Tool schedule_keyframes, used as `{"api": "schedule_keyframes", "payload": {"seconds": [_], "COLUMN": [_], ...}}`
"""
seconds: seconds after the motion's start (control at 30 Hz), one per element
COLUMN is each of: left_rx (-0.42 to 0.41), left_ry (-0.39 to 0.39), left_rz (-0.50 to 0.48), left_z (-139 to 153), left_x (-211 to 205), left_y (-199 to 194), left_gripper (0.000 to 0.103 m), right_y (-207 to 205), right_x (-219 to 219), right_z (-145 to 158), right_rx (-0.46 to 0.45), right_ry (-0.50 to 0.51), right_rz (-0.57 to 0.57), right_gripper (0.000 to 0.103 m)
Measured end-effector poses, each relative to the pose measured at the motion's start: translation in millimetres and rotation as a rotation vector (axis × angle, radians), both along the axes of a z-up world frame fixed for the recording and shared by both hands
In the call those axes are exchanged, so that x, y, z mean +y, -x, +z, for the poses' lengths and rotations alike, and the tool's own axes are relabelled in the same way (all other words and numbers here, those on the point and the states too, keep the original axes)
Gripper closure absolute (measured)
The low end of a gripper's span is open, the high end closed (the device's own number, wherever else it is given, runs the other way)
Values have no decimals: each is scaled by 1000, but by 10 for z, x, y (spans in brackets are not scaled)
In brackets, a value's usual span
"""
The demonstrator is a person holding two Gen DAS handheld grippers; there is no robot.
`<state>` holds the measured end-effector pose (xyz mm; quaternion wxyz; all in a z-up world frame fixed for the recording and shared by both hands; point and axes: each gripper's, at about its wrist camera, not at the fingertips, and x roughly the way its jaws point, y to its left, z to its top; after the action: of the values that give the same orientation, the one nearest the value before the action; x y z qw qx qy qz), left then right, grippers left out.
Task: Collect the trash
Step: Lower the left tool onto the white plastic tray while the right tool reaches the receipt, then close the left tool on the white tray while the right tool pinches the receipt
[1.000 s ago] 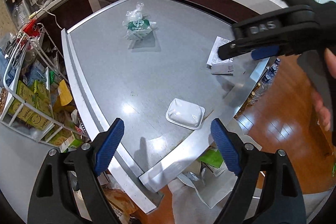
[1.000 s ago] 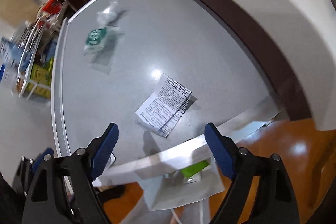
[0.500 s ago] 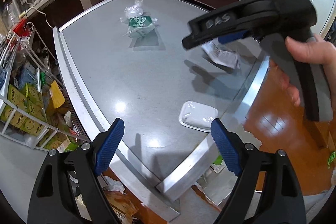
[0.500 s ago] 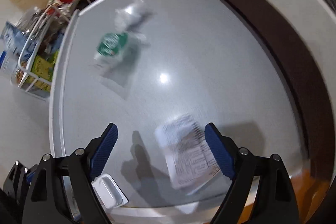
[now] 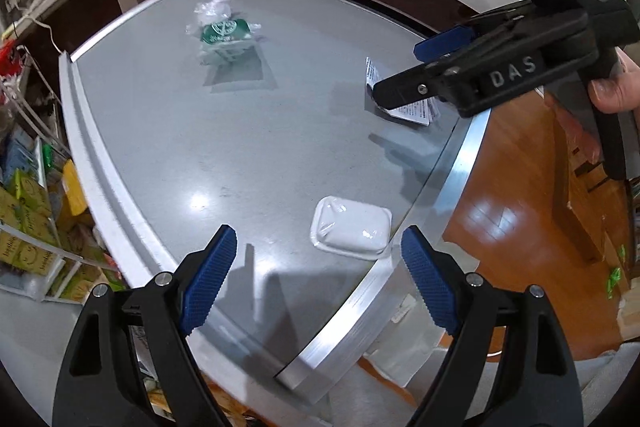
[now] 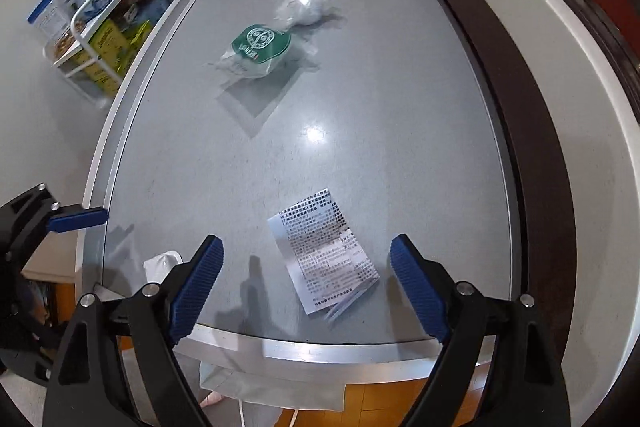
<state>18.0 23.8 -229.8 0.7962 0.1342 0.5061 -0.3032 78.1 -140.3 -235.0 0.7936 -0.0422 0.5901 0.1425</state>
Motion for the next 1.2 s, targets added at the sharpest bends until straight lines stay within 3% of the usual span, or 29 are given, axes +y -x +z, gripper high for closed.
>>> {"api": "schedule_keyframes", "payload": {"seconds": [0.17, 0.27, 0.37, 0.53, 0.63, 0.67, 0.97, 1.2], "left_rx": [22, 3, 0, -34, -45, -47, -17, -19], "left_ry": [25, -2, -21, -57, -52, -54, -7, 23], "left_rz": [6, -5, -9, -14, -21, -23, 13, 52], "left_z": [-51, -89, -148, -201, -177, -172, -114, -4], "left_x": [-36, -78, -129, -197, -225, -235, -174, -82], "left_y": [-26, 3, -17, -15, -8, -6, 14, 17], "left_gripper": [18, 18, 29, 40, 56, 55, 55, 55], "right_y": [5, -30, -69, -84, -128, -137, -160, -82], "right_x": [38, 88, 131, 182, 230, 240, 280, 223], "right_z": [-46, -84, -121, -144, -170, -178, -154, -116], "right_rx": [10, 15, 23, 19, 17, 18, 46, 35], "right_ry": [21, 29, 40, 66, 75, 74, 11, 6], "right_rz": [68, 109, 144, 198, 212, 218, 234, 233], "right_gripper": [19, 19, 19, 19, 19, 20, 55, 61]}}
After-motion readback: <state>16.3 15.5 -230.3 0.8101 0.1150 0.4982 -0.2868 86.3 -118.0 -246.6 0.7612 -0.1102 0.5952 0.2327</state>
